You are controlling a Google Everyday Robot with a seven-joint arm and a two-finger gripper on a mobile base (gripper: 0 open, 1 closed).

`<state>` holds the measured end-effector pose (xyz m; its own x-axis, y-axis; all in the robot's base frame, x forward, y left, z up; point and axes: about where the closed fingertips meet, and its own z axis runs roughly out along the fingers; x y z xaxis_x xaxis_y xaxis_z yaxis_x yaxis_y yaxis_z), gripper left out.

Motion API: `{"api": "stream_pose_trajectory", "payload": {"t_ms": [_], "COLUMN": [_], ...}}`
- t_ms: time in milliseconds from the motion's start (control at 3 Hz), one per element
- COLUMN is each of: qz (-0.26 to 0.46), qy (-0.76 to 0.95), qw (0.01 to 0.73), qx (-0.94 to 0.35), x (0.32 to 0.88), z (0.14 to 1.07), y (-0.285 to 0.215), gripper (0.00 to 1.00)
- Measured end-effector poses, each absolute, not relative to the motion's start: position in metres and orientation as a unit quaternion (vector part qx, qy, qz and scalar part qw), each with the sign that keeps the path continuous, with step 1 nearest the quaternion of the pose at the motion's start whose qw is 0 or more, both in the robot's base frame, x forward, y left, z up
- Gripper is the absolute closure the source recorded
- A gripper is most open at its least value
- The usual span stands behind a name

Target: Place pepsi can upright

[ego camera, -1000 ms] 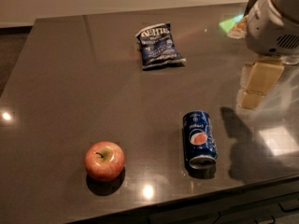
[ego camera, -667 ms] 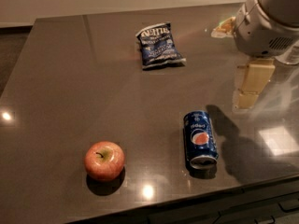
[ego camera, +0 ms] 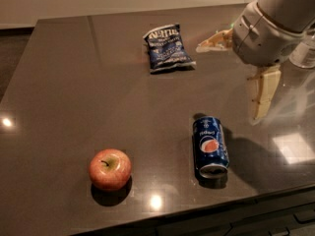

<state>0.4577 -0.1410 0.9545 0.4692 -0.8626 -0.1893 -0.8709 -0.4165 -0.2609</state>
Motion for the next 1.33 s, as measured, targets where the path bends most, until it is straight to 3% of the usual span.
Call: {"api": "stream_pose_trajectory", "payload": {"t_ms": [667,1333], "qz": [-0.006,-0.018], "qy": [0.349,0.295], "qw": [0.134,0.116], "qx": [-0.928,-0.948], "x": [0.437,0.432], "z": [0.933,0.926], "y": [-0.131,-0.130], "gripper": [0.00,0.00]}}
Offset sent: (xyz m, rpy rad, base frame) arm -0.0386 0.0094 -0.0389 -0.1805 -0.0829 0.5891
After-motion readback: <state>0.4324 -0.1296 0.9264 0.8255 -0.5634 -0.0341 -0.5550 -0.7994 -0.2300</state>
